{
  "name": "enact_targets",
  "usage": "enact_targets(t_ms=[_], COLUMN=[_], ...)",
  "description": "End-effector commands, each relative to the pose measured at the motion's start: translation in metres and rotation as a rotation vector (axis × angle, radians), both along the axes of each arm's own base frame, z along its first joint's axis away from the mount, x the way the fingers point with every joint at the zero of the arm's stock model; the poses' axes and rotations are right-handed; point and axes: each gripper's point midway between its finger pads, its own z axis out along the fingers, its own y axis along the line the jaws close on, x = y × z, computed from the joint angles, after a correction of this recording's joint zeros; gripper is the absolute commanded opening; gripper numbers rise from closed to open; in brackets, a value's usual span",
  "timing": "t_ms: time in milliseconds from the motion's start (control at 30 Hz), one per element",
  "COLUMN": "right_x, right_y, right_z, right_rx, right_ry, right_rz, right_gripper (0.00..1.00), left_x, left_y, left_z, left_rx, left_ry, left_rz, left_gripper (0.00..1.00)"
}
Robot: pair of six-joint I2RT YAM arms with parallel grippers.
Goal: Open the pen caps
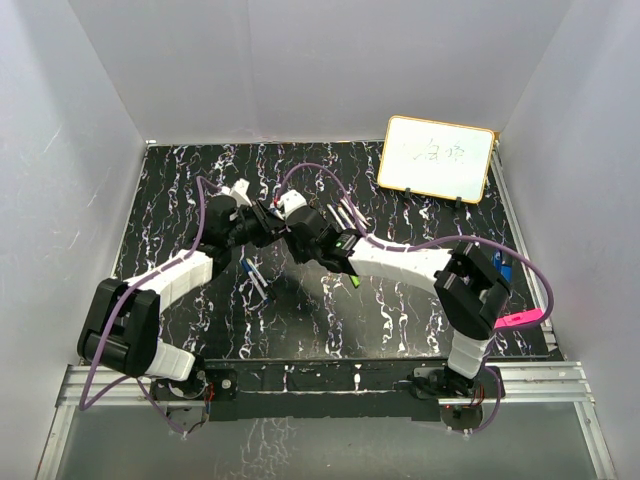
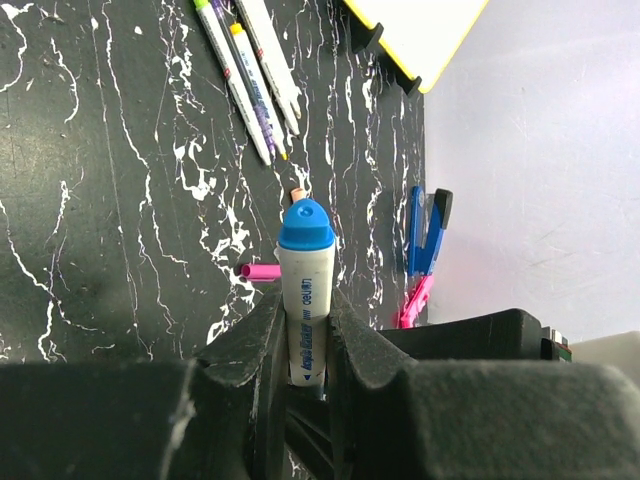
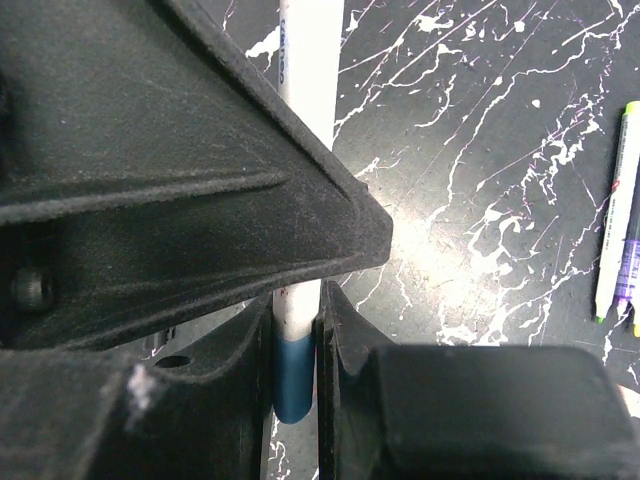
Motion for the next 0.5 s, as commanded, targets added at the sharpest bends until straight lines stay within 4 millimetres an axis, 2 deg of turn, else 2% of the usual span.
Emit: enact_targets(t_ms=[0, 133, 300, 467], right_x=[-0.004, -0.018, -0.039, -0.05], right_y=[-0.003, -0.02, -0.049, -0.067], right_z=[0.019, 0.01, -0.005, -0.01], right_rx=[0.047, 0.034, 0.01, -0.011], right_ry=[-0.018, 0.023, 0.068, 0.081], right_rz=[0.005, -0.011, -0.042, -0.065], right_gripper=[0.0, 0.0, 0.0, 0.0], left_x=[0.028, 0.065, 0.119, 0.145], left_y=[0.009, 0.03, 0.073, 0.079], left_z=[0.025, 0.034, 0.044, 0.061], left_rx=[0.027, 0.027, 0.045, 0.057], left_ry=[-0.075, -0.113, -0.165, -0.216], left_rz=[0.089, 0.174, 0.265, 0.262], left_gripper=[0.0, 0.0, 0.0, 0.0])
